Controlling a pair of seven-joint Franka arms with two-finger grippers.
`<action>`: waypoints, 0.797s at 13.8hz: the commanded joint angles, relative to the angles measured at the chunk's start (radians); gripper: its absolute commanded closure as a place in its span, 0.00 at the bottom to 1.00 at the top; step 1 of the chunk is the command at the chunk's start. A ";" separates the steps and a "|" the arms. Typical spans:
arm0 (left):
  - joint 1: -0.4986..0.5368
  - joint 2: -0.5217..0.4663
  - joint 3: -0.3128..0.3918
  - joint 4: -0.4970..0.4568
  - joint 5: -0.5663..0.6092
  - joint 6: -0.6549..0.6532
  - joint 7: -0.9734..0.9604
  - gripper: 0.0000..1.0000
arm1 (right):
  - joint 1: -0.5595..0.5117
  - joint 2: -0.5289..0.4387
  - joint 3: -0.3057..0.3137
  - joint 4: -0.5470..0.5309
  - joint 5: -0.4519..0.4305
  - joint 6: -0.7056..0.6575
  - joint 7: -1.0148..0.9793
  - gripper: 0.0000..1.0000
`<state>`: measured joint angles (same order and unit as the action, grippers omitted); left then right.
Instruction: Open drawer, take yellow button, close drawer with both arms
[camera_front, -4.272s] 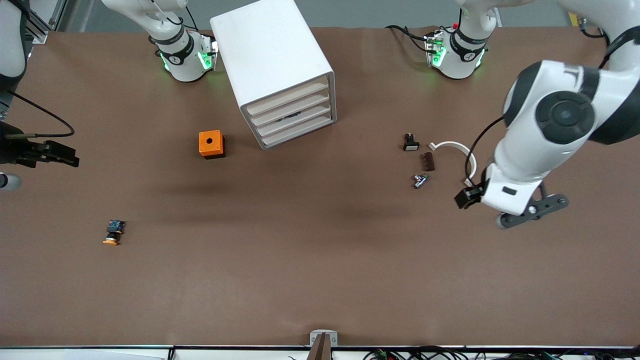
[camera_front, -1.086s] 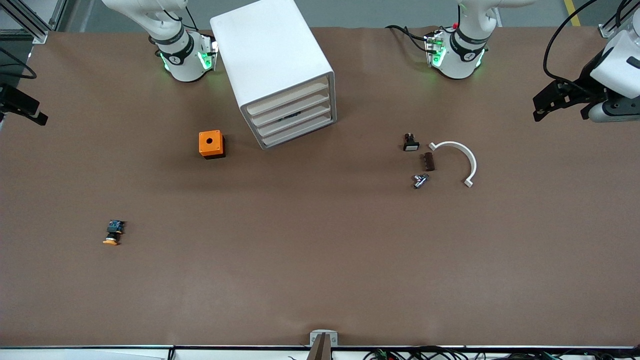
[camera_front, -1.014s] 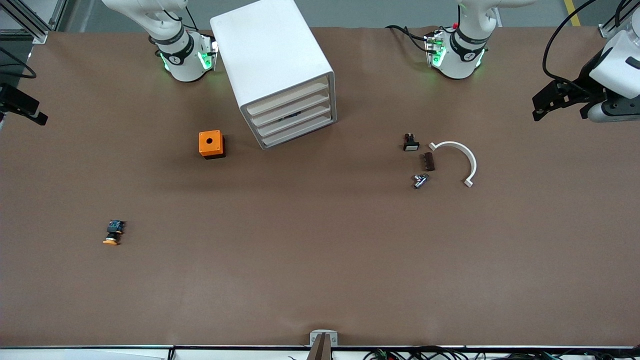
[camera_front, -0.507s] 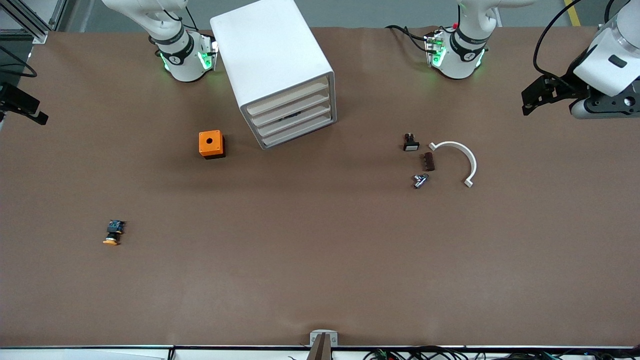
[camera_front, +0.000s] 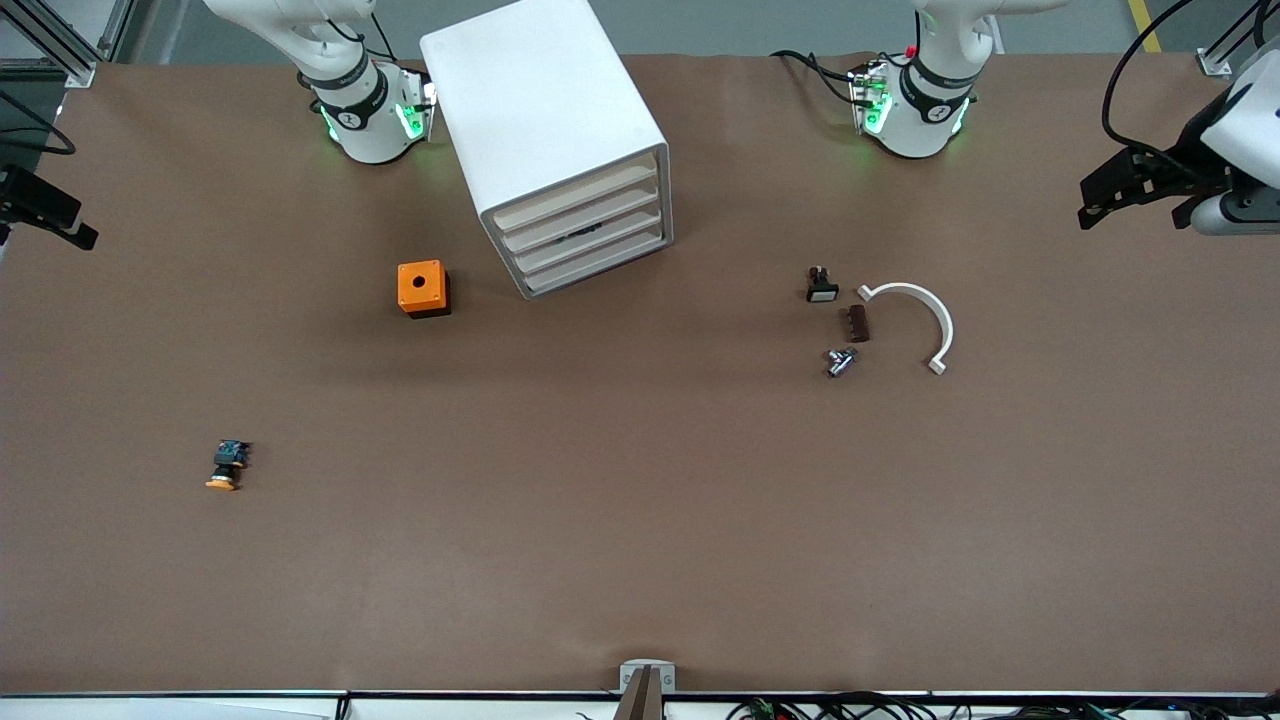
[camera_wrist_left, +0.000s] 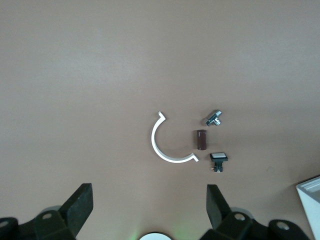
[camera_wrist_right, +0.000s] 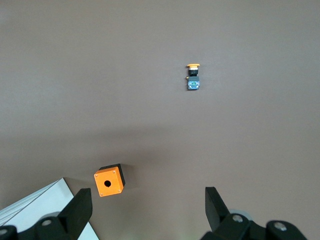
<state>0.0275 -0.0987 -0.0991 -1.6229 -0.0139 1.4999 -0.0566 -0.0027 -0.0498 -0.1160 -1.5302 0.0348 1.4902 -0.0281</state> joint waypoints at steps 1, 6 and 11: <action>0.012 0.013 -0.002 0.034 -0.020 0.002 0.001 0.00 | -0.002 -0.027 0.002 -0.027 0.002 0.009 0.016 0.00; 0.052 0.019 0.007 0.041 -0.011 -0.007 -0.017 0.00 | -0.029 -0.028 0.025 -0.027 0.002 0.009 0.016 0.00; 0.052 0.019 -0.005 0.037 -0.011 -0.020 -0.038 0.00 | -0.031 -0.028 0.032 -0.027 0.002 0.007 0.016 0.00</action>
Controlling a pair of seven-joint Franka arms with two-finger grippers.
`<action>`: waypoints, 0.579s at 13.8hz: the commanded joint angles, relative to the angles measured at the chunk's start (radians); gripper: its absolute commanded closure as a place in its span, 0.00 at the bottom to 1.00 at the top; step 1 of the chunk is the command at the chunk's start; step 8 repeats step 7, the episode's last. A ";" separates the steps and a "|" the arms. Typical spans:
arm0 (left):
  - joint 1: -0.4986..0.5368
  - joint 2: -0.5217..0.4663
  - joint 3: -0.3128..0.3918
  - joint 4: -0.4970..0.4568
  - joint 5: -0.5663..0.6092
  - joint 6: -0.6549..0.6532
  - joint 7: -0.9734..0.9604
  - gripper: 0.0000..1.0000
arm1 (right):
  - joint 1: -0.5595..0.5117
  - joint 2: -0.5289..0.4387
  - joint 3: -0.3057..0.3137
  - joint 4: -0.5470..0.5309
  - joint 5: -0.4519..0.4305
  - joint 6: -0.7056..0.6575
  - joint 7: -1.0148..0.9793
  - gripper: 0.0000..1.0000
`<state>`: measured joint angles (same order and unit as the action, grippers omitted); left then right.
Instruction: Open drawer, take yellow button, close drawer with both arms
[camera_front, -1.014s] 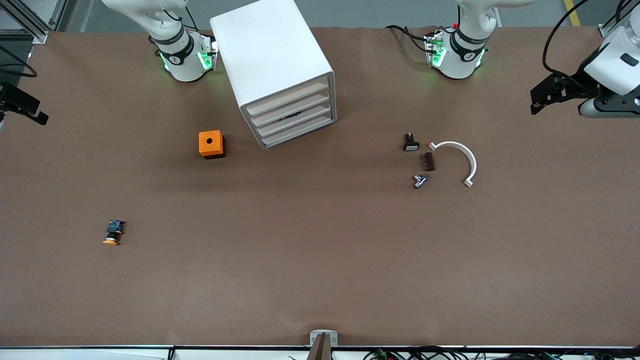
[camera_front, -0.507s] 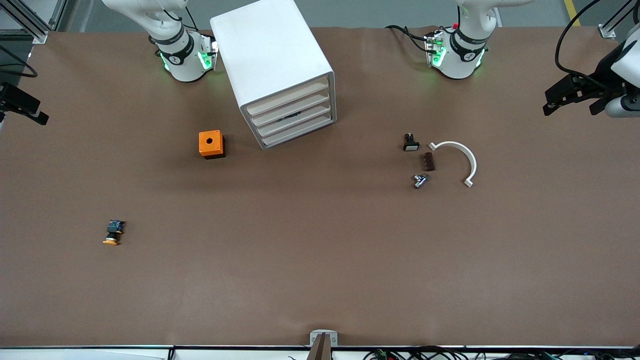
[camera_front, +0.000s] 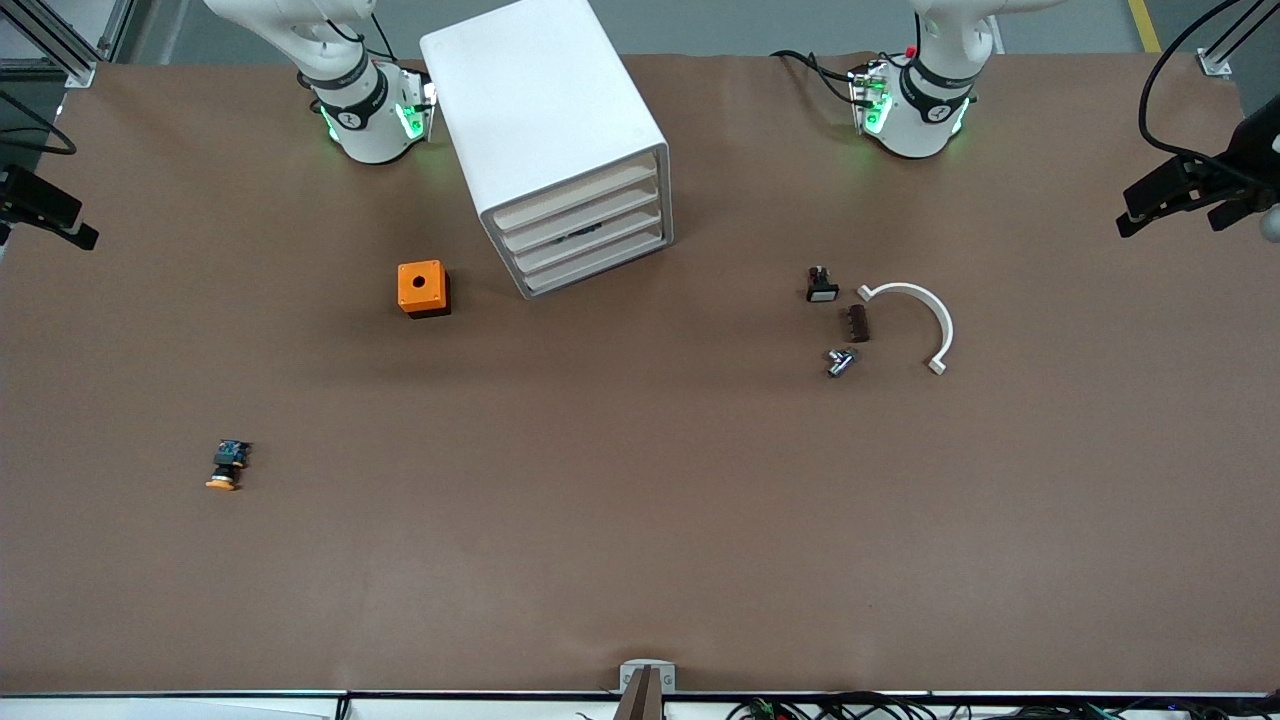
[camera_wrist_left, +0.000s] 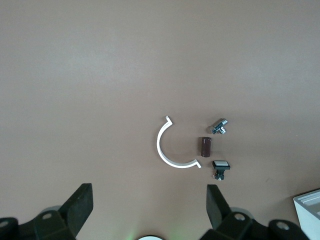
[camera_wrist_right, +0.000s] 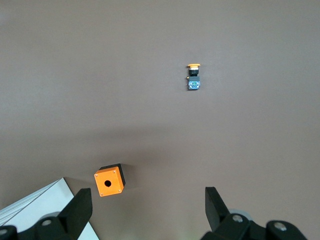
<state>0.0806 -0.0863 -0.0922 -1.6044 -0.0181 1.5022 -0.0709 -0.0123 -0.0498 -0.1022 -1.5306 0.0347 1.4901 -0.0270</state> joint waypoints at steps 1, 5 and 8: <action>-0.005 0.007 -0.017 0.020 -0.006 -0.039 -0.041 0.00 | -0.020 -0.028 0.018 -0.026 0.002 0.009 0.015 0.00; -0.004 0.002 -0.044 0.021 -0.006 -0.045 -0.038 0.00 | -0.023 -0.028 0.016 -0.026 0.002 0.007 0.012 0.00; -0.002 0.000 -0.043 0.021 -0.005 -0.045 -0.023 0.00 | -0.023 -0.028 0.013 -0.026 -0.002 0.006 0.002 0.00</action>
